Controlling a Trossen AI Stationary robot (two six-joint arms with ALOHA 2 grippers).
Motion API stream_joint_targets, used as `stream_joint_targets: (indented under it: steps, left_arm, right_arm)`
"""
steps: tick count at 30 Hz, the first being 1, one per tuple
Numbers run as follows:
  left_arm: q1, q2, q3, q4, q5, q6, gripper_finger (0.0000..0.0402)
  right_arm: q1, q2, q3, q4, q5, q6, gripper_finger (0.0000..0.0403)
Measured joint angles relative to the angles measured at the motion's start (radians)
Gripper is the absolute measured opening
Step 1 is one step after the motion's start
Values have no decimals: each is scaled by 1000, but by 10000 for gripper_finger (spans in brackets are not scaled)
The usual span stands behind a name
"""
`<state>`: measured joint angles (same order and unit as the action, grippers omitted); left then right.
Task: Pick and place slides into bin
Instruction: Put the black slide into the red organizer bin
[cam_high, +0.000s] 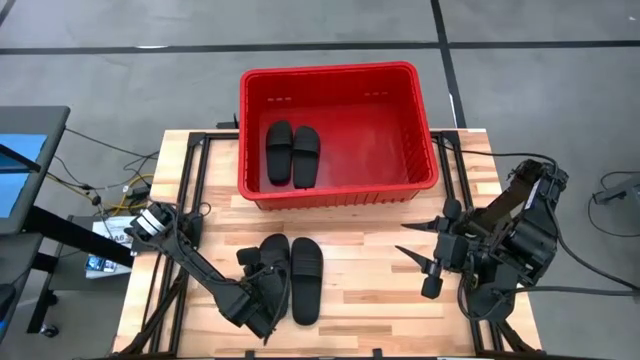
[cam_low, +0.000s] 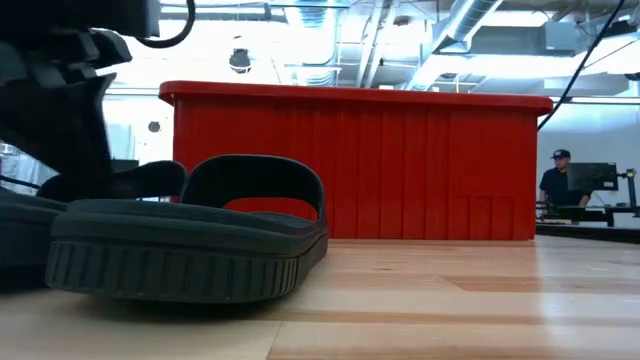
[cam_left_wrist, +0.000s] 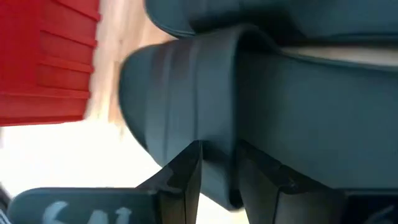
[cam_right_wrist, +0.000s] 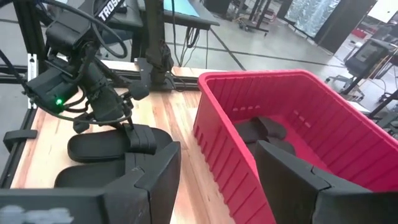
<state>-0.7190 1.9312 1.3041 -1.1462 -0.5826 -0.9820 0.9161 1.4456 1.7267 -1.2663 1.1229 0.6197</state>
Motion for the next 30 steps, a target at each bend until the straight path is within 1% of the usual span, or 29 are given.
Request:
stream_joint_targets:
  steps: [3, 12, 15, 18, 19, 25, 30]
  left_arm:
    - [10, 0, 0, -28, -1, -26, 88]
    - [36, 0, 0, -35, -5, -40, 87]
    - [41, 0, 0, -33, -5, -51, 69]
    - [41, 0, 0, -35, -5, -62, 22]
    - [41, 0, 0, -37, -6, -73, 13]
    - [16, 0, 1, -49, 11, -124, 4]
    - [-29, 2, 41, -156, 45, -218, 2]
  right_arm:
    - [0, 0, 0, -8, 0, 0, 200]
    - [0, 0, 0, -39, 0, 0, 200]
    - [0, 0, 0, -43, 0, 0, 198]
    - [-2, 0, 0, -46, 0, -1, 193]
    - [-2, 0, 0, -46, 0, -2, 191]
    - [-2, 0, 0, -47, 0, -1, 178]
    - [-2, 0, 0, -47, 0, -1, 170]
